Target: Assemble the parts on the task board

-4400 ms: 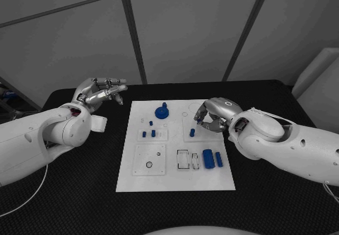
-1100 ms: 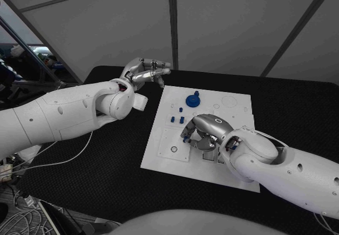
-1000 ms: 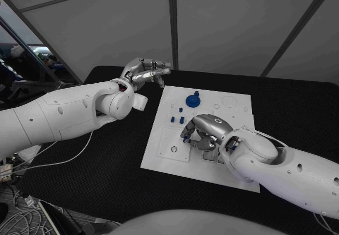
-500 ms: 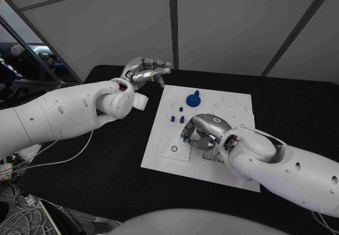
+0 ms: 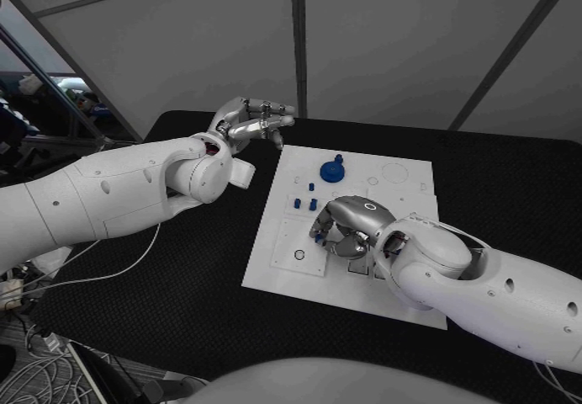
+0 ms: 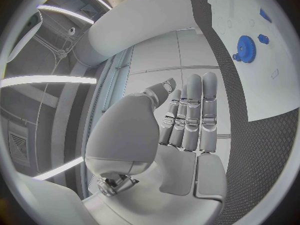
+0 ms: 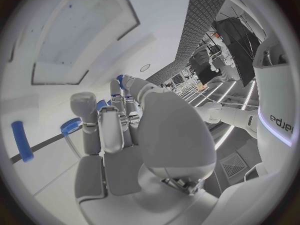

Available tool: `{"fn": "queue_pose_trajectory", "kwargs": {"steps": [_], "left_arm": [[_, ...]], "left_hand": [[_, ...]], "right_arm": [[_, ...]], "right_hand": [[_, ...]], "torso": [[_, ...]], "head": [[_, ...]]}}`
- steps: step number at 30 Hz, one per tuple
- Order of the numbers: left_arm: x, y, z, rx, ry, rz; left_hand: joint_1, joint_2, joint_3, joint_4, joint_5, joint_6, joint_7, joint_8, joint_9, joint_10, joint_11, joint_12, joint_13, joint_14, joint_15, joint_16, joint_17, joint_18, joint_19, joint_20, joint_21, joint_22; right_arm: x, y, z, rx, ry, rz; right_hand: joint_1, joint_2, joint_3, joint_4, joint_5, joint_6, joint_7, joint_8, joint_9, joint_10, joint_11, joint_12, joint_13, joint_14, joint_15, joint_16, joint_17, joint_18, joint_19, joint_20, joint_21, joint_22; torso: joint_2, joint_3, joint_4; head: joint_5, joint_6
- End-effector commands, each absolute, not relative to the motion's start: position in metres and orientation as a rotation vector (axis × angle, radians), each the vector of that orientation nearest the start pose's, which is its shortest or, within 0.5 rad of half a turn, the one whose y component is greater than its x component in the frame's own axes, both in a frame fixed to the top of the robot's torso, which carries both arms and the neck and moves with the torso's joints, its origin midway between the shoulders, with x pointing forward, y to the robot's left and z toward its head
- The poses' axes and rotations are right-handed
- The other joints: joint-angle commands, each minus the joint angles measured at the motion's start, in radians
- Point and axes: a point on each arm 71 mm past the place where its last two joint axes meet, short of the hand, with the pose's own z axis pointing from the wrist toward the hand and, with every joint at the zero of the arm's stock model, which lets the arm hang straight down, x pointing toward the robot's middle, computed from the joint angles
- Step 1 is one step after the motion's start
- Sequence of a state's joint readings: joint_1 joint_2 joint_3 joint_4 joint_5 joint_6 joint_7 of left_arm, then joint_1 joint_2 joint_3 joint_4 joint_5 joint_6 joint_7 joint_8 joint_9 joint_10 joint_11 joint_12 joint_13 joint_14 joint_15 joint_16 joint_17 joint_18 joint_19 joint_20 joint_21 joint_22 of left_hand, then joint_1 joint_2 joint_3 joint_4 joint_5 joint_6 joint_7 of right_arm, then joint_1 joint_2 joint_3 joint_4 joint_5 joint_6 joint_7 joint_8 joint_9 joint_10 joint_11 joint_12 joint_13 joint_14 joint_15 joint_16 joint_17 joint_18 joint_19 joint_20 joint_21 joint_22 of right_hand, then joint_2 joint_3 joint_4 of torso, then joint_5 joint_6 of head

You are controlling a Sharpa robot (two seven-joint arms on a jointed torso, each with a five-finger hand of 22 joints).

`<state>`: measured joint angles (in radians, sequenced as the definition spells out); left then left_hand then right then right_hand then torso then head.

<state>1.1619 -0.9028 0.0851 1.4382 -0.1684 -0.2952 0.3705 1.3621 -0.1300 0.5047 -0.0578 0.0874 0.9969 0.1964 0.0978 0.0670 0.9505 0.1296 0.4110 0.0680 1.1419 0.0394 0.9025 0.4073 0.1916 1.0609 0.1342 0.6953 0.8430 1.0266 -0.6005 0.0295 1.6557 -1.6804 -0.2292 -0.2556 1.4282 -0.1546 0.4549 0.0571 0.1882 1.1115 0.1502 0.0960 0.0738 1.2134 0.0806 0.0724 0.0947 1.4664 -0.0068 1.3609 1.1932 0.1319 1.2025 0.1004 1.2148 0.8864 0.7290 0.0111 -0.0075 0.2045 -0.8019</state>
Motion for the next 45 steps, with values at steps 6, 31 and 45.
{"fn": "queue_pose_trajectory", "kwargs": {"steps": [6,31,45], "left_arm": [[0.511,0.266,-0.153,-0.989,1.325,-1.442],[0.511,0.272,-0.154,-0.996,1.324,-1.424],[0.51,0.272,-0.153,-0.995,1.328,-1.43]], "left_hand": [[0.001,-0.002,0.006,0.001,-0.003,-0.009,0.002,0.004,0.0,-0.008,-0.002,0.003,-0.001,-0.007,-0.001,-0.004,-0.002,-0.01,-0.007,-0.001,-0.007,0.001],[-0.015,0.001,0.002,0.012,-0.003,-0.013,0.003,0.007,0.0,-0.015,0.0,0.01,-0.001,-0.006,0.002,-0.004,-0.005,-0.01,-0.008,0.002,-0.01,0.0],[-0.013,0.002,0.003,0.01,-0.003,-0.014,0.002,0.008,0.0,-0.016,-0.001,0.012,-0.001,-0.006,0.002,-0.003,-0.006,-0.009,-0.008,0.002,-0.01,0.0]], "right_arm": [[0.413,-0.051,-0.219,-0.375,1.725,0.807],[0.403,-0.104,-0.183,-0.172,1.538,0.877],[0.43,-0.168,-0.18,-0.244,1.693,0.708]], "right_hand": [[-0.043,-0.048,-0.039,0.006,-0.057,-0.161,0.049,-0.034,-0.011,-0.151,0.05,-0.002,-0.026,0.013,0.045,-0.03,-0.046,0.018,-0.072,0.035,-0.068,-0.105],[-0.02,-0.027,-0.06,0.013,0.002,-0.105,0.025,0.007,0.003,-0.173,0.03,0.147,-0.016,-0.001,0.03,-0.065,-0.118,0.029,-0.085,0.029,-0.108,-0.16],[-0.033,-0.056,-0.109,0.017,-0.004,-0.15,-0.003,-0.025,-0.006,-0.228,0.022,0.154,-0.028,0.01,0.023,-0.059,-0.106,0.027,-0.076,0.019,-0.112,-0.162]], "torso": [[0.0,0.0007,-0.0001],[-0.001,0.0002,-0.0027],[-0.001,0.001,-0.0025]], "head": [[-0.003,0.001],[-0.027,0.015],[-0.091,0.039]]}}
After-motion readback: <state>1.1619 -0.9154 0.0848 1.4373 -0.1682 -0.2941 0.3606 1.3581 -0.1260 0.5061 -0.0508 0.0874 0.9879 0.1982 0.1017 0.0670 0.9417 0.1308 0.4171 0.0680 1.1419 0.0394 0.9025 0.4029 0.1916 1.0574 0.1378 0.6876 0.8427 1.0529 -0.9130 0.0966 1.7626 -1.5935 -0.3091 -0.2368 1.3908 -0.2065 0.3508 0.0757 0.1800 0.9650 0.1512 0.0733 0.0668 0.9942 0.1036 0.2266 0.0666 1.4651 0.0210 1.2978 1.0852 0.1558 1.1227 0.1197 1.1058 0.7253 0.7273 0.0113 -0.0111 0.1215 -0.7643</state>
